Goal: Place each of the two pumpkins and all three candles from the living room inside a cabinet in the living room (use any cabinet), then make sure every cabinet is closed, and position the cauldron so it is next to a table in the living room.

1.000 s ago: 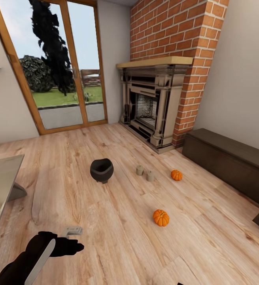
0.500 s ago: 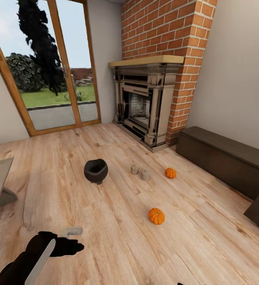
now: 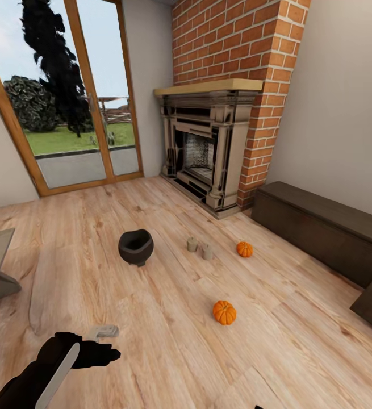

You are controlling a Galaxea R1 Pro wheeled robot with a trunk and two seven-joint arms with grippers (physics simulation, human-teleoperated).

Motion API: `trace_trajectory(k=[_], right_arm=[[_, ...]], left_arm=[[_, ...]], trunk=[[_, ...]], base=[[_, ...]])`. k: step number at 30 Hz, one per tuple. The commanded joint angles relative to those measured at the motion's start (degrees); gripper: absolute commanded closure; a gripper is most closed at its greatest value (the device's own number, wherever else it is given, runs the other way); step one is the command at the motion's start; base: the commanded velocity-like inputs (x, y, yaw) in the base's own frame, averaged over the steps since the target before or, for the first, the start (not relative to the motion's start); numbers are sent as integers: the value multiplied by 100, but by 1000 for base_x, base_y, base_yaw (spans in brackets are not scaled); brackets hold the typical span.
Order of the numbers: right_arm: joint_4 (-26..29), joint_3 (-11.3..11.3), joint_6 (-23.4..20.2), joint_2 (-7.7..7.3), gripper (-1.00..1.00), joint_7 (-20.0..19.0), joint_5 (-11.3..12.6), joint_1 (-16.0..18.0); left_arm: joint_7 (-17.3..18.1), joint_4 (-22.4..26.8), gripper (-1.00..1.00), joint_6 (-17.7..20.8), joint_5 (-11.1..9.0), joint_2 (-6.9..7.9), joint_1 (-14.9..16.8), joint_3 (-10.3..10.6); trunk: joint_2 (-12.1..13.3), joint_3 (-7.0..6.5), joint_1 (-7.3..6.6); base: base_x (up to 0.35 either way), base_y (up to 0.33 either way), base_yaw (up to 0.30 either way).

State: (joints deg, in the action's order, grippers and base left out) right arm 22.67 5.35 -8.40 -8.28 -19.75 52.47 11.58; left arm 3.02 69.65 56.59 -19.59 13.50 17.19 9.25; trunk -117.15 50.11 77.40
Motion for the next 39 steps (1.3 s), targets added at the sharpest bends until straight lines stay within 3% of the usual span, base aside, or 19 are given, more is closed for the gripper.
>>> trace_trajectory(k=[1, 31, 39], right_arm=[[2, 36, -14, -7, -100, -2, 60, 2], [8, 36, -14, -7, -100, -2, 54, 2], [6, 36, -15, -7, -100, -2, 53, 2]], left_arm=[[32, 4, -100, 18, 34, 4, 4, 7], [32, 2, -100, 16, 28, 4, 4, 7], [32, -3, -100, 15, 17, 2, 4, 7]], trunk=[[-2, 5, 0], [-2, 5, 0], [-2, 5, 0]], base=[[70, 31, 0], [24, 85, -22], [0, 77, 186]])
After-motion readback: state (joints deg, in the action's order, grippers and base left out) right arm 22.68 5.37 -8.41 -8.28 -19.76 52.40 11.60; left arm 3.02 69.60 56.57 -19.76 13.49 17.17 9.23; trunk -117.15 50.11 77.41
